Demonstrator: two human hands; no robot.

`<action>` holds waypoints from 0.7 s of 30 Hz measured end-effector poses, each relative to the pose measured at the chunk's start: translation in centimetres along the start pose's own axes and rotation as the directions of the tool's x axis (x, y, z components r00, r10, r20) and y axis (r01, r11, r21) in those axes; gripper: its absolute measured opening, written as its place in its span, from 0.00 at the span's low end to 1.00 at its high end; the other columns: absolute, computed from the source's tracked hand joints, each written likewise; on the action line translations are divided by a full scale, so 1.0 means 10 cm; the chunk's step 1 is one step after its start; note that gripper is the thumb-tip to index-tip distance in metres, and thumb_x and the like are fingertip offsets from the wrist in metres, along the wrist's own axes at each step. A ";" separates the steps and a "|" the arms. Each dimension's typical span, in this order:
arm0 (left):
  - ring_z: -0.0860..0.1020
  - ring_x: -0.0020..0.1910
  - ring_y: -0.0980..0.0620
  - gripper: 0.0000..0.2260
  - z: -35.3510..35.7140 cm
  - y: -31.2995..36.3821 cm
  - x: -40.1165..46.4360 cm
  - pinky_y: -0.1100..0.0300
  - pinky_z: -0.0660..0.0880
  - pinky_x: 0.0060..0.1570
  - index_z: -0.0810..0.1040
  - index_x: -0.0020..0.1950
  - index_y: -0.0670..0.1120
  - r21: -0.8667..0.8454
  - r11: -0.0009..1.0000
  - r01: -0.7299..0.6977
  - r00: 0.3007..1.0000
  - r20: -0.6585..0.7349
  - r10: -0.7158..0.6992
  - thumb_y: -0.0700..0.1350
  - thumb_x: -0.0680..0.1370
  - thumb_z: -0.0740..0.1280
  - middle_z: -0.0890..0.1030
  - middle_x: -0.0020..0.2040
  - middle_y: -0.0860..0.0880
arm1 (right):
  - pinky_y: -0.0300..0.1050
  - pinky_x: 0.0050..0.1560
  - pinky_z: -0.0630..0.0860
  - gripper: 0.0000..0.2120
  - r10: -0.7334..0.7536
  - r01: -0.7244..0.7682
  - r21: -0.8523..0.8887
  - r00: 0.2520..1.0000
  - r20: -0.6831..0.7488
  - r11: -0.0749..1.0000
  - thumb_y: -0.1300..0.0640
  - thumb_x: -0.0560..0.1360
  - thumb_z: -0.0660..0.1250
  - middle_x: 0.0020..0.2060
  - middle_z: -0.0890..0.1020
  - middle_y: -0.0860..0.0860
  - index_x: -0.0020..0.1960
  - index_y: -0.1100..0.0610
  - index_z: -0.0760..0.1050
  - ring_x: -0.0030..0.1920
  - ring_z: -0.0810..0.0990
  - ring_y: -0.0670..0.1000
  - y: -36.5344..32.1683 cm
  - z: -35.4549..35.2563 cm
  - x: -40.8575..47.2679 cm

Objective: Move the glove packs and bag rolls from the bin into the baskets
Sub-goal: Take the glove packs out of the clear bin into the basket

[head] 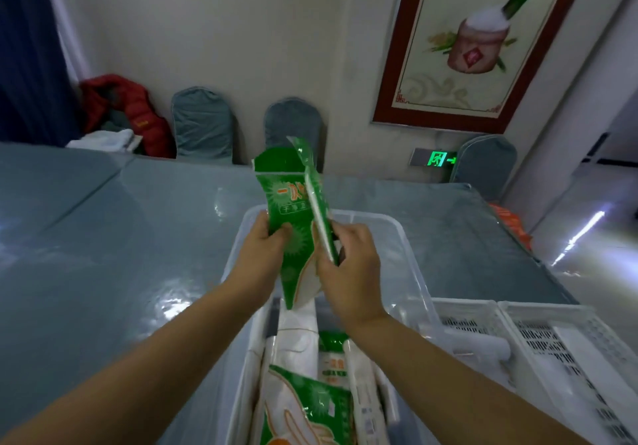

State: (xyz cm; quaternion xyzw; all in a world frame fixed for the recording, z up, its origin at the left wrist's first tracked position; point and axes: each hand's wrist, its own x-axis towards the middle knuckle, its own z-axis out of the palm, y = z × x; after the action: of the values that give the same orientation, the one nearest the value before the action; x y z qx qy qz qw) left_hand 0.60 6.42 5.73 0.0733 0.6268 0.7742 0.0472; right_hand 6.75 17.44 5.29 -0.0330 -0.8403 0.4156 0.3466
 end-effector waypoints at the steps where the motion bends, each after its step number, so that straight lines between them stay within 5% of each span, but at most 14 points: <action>1: 0.81 0.48 0.46 0.07 0.06 0.02 -0.05 0.54 0.78 0.46 0.75 0.53 0.46 -0.117 0.993 0.035 0.999 0.044 -0.030 0.42 0.80 0.58 0.82 0.48 0.43 | 0.34 0.44 0.73 0.20 -0.030 0.031 -0.020 0.998 0.046 0.999 0.67 0.70 0.68 0.47 0.72 0.50 0.61 0.59 0.75 0.42 0.73 0.42 -0.02 0.02 -0.04; 3: 0.82 0.48 0.47 0.11 0.11 0.02 -0.11 0.57 0.80 0.41 0.75 0.55 0.44 -0.328 0.937 0.120 0.985 0.160 -0.070 0.48 0.79 0.59 0.84 0.49 0.43 | 0.43 0.50 0.76 0.22 -0.091 0.099 -0.078 0.991 0.096 0.992 0.67 0.69 0.68 0.50 0.72 0.54 0.63 0.61 0.72 0.48 0.75 0.50 -0.01 0.04 -0.08; 5: 0.82 0.50 0.47 0.16 0.11 0.01 -0.11 0.57 0.80 0.43 0.74 0.59 0.44 -0.355 0.923 0.146 0.976 0.206 -0.075 0.50 0.75 0.64 0.84 0.51 0.44 | 0.39 0.51 0.73 0.23 -0.175 0.194 -0.148 0.975 0.134 0.970 0.65 0.70 0.69 0.51 0.73 0.55 0.64 0.62 0.71 0.49 0.73 0.50 0.00 0.02 -0.12; 7: 0.82 0.51 0.45 0.17 0.09 -0.01 -0.10 0.51 0.79 0.48 0.74 0.60 0.44 -0.260 0.955 0.142 0.982 0.160 -0.103 0.46 0.73 0.69 0.83 0.53 0.43 | 0.41 0.50 0.73 0.22 -0.240 0.283 -0.176 0.943 0.230 0.943 0.62 0.72 0.68 0.50 0.74 0.56 0.65 0.62 0.71 0.49 0.72 0.51 0.01 0.02 -0.18; 11: 0.83 0.46 0.46 0.09 -0.01 0.02 -0.04 0.54 0.80 0.43 0.79 0.51 0.45 -0.107 0.994 0.040 0.999 -0.006 -0.040 0.36 0.73 0.68 0.84 0.47 0.44 | 0.49 0.49 0.73 0.15 -0.338 0.447 -0.228 0.855 0.394 0.865 0.63 0.69 0.69 0.48 0.78 0.59 0.55 0.64 0.77 0.48 0.74 0.57 0.08 -0.05 -0.25; 15: 0.82 0.46 0.50 0.13 -0.34 0.02 0.15 0.54 0.79 0.45 0.77 0.57 0.44 0.057 0.997 -0.060 0.991 -0.118 0.066 0.39 0.73 0.69 0.83 0.50 0.46 | 0.44 0.44 0.69 0.04 -0.170 0.375 -0.340 0.847 0.503 0.862 0.62 0.70 0.67 0.41 0.80 0.57 0.43 0.61 0.79 0.44 0.76 0.56 0.35 -0.18 -0.30; 18: 0.82 0.48 0.51 0.15 -0.56 -0.08 0.23 0.51 0.79 0.48 0.76 0.58 0.45 0.138 0.988 -0.067 0.991 -0.109 0.083 0.42 0.72 0.70 0.83 0.52 0.48 | 0.45 0.45 0.71 0.08 0.196 0.394 -0.487 0.585 0.787 0.780 0.57 0.74 0.64 0.48 0.81 0.55 0.50 0.57 0.78 0.50 0.78 0.56 0.59 -0.15 -0.43; 21: 0.82 0.49 0.51 0.13 -0.63 -0.21 0.25 0.47 0.78 0.52 0.76 0.57 0.48 0.171 0.984 -0.045 0.994 -0.092 0.062 0.43 0.73 0.69 0.83 0.51 0.49 | 0.48 0.54 0.73 0.17 0.383 0.397 -0.498 0.335 0.861 0.771 0.54 0.75 0.64 0.59 0.77 0.53 0.63 0.53 0.71 0.57 0.75 0.55 0.73 -0.02 -0.61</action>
State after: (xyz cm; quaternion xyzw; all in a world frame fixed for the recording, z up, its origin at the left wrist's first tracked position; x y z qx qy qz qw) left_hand -3.00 1.20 2.55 0.0561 0.6895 0.7220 -0.0106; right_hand 9.75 20.21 -3.28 0.1016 -0.9655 0.0423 -0.2358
